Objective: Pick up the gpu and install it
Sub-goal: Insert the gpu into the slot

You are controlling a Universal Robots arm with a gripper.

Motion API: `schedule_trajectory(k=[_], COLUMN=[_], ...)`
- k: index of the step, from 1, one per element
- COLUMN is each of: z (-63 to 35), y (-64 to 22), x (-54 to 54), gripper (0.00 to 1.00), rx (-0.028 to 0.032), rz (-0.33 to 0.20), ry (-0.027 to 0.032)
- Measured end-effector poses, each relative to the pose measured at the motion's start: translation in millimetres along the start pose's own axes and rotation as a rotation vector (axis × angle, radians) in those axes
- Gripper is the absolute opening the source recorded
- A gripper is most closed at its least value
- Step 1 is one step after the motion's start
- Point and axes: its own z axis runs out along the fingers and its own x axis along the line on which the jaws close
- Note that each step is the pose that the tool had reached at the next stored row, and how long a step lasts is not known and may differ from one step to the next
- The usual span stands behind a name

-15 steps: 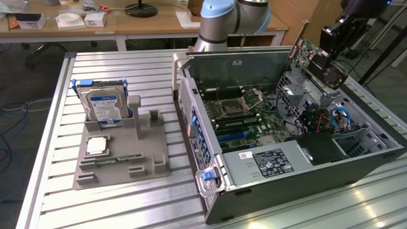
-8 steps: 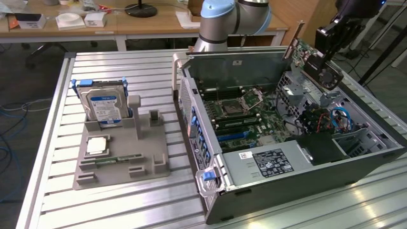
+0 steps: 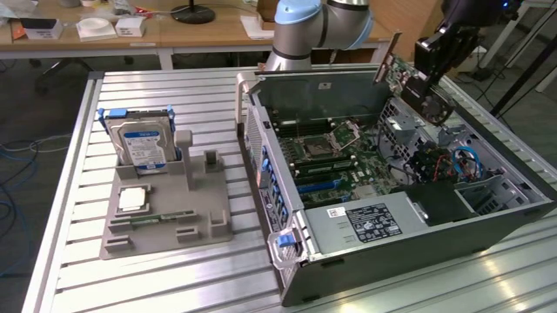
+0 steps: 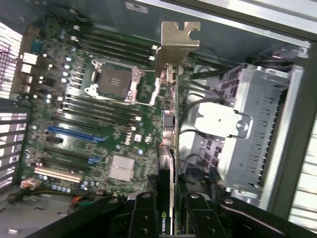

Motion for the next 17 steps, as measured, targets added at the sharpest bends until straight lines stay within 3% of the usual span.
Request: schedule_trajectory(k=[12, 17], z=[6.7, 9.9], y=[12.3, 16.3], x=[51.6, 67.3], gripper=[0.26, 0.26], rx=[0.0034, 0.0096], rz=[0.007, 0.018], ry=[0.0003, 0.0012])
